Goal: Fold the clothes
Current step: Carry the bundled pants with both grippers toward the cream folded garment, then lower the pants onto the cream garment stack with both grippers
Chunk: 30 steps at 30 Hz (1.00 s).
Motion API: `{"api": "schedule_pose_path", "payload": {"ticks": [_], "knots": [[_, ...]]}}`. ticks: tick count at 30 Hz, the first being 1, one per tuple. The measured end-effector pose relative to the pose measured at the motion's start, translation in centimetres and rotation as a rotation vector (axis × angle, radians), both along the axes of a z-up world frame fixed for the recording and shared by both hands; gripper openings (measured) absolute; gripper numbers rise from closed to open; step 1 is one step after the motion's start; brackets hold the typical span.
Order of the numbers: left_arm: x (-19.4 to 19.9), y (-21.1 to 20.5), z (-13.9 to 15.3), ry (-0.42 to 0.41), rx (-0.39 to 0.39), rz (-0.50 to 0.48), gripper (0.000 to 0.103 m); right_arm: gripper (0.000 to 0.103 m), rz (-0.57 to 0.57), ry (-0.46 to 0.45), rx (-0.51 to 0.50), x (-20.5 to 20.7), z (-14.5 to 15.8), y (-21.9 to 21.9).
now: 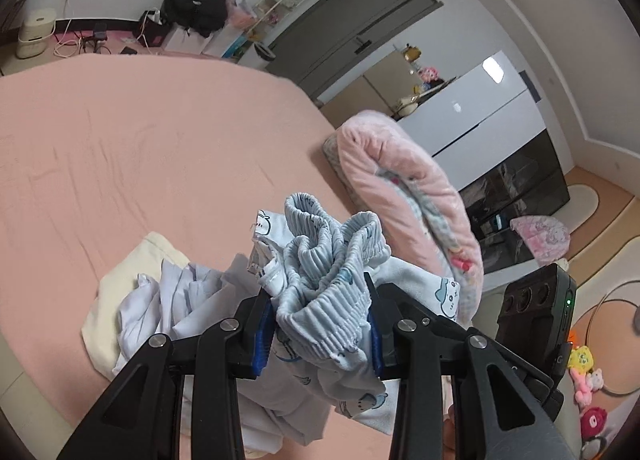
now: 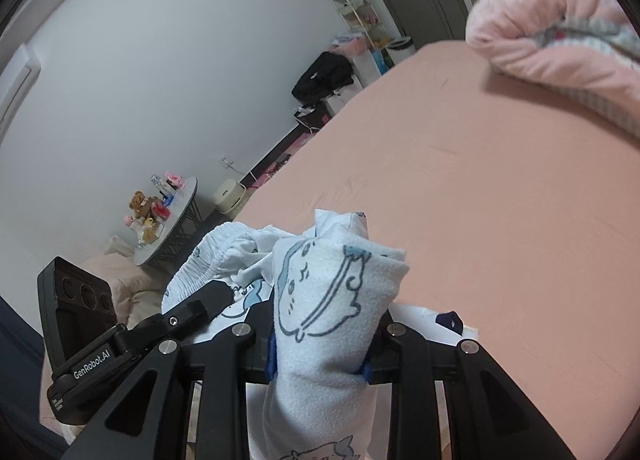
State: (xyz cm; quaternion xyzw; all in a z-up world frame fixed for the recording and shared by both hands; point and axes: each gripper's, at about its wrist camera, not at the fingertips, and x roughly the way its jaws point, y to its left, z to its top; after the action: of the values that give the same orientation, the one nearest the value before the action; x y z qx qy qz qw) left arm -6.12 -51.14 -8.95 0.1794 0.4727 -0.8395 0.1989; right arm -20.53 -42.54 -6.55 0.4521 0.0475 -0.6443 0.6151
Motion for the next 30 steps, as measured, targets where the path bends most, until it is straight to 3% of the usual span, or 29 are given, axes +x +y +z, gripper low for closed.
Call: {"api": "schedule_pose_path", "payload": {"ticks": [5,13,17,22,30], "knots": [[-0.8,0.5,-1.0,-0.022,0.025,-0.004,0.034,0.029,0.001,-0.031,0.034,-1.0,-2.0,0.0],[-1.4,1.9,-1.3,-0.078,-0.025,-0.008,0.034,0.030,0.001,-0.100,0.048,-2.7,-4.3,0.7],[-0.6,1.6,-3.4,-0.112,0.018,0.006,0.034,0.030,-0.006,-0.134,0.088,-3.3,-6.5,0.5],[1.1,1.0,-5.6,-0.107,0.084,0.008,0.034,0.036,-0.038,-0.267,0.124,-3.8,-10.2,0.5],[2.4,1.3,-6.6,-0.084,0.102,-0.021,0.034,0.036,-0.070,-0.242,0.098,-2.1,-11.5,1.5]]}}
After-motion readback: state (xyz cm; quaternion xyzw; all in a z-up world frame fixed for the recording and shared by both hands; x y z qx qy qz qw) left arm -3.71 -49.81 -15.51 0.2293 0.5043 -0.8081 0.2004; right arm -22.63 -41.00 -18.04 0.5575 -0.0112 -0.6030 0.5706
